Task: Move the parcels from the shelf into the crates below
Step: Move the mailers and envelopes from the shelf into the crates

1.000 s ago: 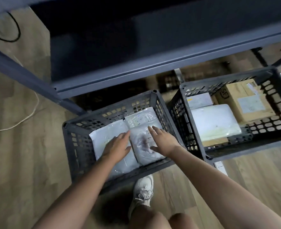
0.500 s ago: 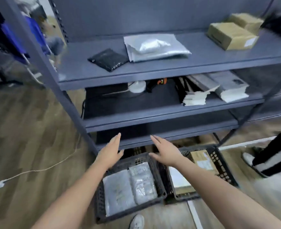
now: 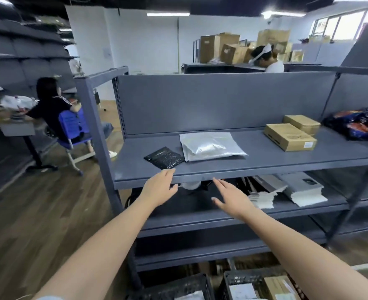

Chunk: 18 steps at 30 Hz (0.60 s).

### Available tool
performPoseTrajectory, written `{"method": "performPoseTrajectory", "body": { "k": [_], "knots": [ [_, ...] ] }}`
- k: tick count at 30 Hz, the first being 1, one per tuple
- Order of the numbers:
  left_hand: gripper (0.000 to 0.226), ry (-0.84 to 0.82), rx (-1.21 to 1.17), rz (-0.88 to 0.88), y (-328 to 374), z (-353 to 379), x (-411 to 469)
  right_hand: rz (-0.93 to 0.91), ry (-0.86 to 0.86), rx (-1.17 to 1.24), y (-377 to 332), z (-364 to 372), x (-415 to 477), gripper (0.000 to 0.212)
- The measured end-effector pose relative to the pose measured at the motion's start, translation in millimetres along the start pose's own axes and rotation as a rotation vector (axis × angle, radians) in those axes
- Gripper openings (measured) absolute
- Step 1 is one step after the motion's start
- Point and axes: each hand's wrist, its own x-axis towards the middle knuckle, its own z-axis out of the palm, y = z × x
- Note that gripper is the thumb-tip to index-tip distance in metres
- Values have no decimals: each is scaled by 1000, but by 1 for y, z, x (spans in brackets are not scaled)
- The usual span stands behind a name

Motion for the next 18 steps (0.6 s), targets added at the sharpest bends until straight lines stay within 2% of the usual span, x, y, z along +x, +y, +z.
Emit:
{"method": "performPoseTrajectory", "body": {
  "k": [7,14,18],
  "knots": [
    [58,65,-56,-1,-15,-17,85,12,83,-55,19,-25,73,66],
    [65,43,-7,155,-15,5,148,67,153,-65,40,-33,144,62],
    [74,17,35,228,-11,19,176,50,120,-122,47,-30,175,64]
  ]
}}
